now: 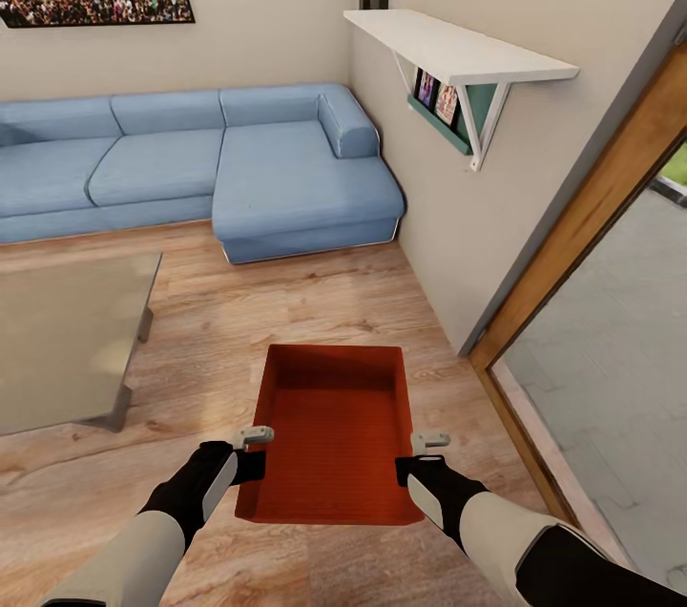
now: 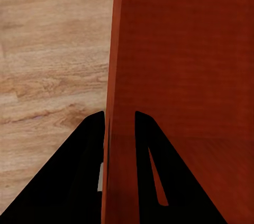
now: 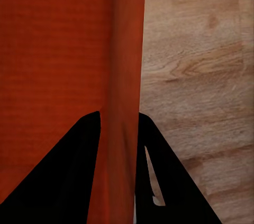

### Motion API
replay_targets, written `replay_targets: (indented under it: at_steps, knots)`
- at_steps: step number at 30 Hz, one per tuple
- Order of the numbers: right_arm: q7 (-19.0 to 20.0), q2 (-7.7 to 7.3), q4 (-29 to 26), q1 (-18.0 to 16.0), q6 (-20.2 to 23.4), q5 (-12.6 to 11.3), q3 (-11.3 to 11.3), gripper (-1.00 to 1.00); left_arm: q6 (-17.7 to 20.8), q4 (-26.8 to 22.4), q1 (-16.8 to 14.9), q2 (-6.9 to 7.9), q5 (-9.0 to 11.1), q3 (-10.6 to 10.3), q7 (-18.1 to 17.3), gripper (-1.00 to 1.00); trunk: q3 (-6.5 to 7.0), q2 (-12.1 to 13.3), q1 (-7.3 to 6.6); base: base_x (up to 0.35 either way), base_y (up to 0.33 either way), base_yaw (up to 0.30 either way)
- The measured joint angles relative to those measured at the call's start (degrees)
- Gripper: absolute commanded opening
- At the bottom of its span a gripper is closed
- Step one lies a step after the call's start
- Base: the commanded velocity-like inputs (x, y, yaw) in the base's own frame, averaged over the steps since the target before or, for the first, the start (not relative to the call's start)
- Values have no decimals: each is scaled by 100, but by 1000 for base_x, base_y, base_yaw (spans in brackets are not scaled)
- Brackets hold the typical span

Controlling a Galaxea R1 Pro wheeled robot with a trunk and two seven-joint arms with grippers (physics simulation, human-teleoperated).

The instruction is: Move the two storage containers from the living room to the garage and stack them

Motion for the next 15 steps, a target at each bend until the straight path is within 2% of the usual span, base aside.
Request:
replay_targets:
  at_steps: [7,15]
  knots:
    - [-7,5,-1,0,-5,15,-12,-100,-11,5,-2,7,20,-10,0,-100,1,0,0,0,0,0]
    - [-19,13,0,0,-11,19,-15,-100,-18,6,-2,17,32,-17,-9,-100,62,0,0,0,0,0]
